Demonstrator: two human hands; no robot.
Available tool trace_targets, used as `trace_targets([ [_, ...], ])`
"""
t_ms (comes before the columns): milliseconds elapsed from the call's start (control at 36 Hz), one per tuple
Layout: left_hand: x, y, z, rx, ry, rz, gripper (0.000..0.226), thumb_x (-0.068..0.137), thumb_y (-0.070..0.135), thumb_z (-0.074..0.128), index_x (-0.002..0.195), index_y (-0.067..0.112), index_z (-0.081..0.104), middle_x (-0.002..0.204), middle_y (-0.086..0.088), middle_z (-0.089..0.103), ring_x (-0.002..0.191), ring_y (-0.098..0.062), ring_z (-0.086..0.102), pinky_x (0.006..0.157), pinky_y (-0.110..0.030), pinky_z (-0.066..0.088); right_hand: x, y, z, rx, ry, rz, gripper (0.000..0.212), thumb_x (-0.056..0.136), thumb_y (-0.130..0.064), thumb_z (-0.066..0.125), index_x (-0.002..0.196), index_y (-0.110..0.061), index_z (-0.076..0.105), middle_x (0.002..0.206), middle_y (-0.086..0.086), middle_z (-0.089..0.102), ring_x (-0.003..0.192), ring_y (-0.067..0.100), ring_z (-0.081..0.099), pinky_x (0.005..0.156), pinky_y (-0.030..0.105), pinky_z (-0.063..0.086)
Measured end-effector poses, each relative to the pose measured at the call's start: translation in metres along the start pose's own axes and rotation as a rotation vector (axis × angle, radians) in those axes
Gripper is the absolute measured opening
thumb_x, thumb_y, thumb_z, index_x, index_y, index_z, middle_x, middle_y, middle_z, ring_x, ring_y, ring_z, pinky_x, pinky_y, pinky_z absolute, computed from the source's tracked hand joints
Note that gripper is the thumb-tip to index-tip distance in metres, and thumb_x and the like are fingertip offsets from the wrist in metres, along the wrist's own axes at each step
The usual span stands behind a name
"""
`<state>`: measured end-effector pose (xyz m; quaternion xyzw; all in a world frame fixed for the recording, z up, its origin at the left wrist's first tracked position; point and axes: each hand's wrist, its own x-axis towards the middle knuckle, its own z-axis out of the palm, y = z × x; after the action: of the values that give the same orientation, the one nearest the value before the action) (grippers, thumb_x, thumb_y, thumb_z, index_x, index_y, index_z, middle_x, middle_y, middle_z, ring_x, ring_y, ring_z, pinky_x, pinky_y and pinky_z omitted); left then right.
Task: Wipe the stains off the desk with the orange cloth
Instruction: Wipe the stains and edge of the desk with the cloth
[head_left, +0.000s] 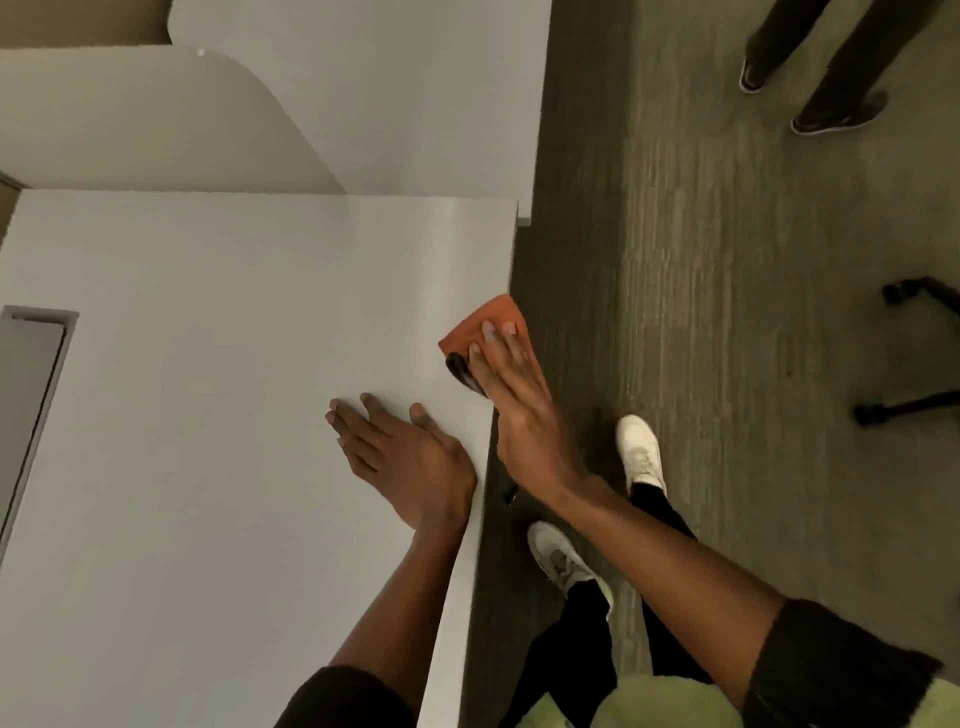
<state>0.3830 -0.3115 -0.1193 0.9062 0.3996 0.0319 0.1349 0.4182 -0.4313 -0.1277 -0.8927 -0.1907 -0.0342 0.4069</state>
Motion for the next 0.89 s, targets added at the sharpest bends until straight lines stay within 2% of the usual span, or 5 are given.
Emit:
trace_targets([
  [250, 0.001, -0.001, 0.005, 0.001, 0.033, 0.009, 0.063, 0.113, 0.037, 0.033, 0.166, 0.005, 0.023, 0.179, -0.016, 0.009, 0.167, -0.034, 0.004, 0.134, -0.054, 0.011, 0.052, 0.000, -0.002, 0.342, 0.158, 0.258, 0.080, 0.086, 0.029, 0.048, 0.159, 0.000, 0.033, 0.172, 0.014, 0.020, 0.161, 0.030, 0.013, 0.127, 0.049, 0.029],
  [389, 0.001, -0.001, 0.006, -0.001, 0.050, 0.021, 0.062, 0.113, 0.036, 0.032, 0.165, 0.005, 0.024, 0.179, -0.017, 0.012, 0.167, -0.034, 0.007, 0.134, -0.054, 0.013, 0.062, 0.007, -0.006, 0.423, 0.194, 0.324, 0.082, 0.086, 0.028, 0.050, 0.160, -0.005, 0.033, 0.173, 0.009, 0.019, 0.160, 0.023, 0.019, 0.124, 0.019, 0.024],
  [556, 0.003, 0.001, 0.006, -0.017, 0.047, -0.006, 0.063, 0.113, 0.037, 0.037, 0.167, 0.007, 0.022, 0.179, -0.014, 0.012, 0.167, -0.032, 0.008, 0.134, -0.052, 0.013, 0.005, -0.012, -0.001, 0.503, 0.168, 0.313, 0.083, 0.088, 0.025, 0.054, 0.161, -0.009, 0.031, 0.174, 0.004, 0.015, 0.160, 0.021, 0.020, 0.125, 0.036, 0.034],
  [778, 0.017, 0.026, 0.005, -0.160, 0.121, -0.164, 0.061, 0.111, 0.035, 0.049, 0.154, -0.006, 0.038, 0.164, -0.026, 0.036, 0.158, -0.044, 0.026, 0.125, -0.063, 0.027, 0.075, 0.016, -0.016, 0.617, 0.201, 0.416, 0.084, 0.083, 0.028, 0.053, 0.158, -0.009, 0.039, 0.172, 0.009, 0.023, 0.158, 0.022, 0.024, 0.123, 0.016, 0.023],
  [889, 0.020, 0.054, 0.011, -0.130, 0.147, -0.102, 0.063, 0.113, 0.036, 0.045, 0.158, -0.006, 0.034, 0.168, -0.025, 0.032, 0.161, -0.041, 0.020, 0.127, -0.059, 0.023, 0.113, 0.032, -0.030, 0.666, 0.211, 0.438, 0.085, 0.082, 0.029, 0.049, 0.158, -0.010, 0.040, 0.171, 0.011, 0.025, 0.158, 0.025, 0.025, 0.125, 0.030, 0.029],
])
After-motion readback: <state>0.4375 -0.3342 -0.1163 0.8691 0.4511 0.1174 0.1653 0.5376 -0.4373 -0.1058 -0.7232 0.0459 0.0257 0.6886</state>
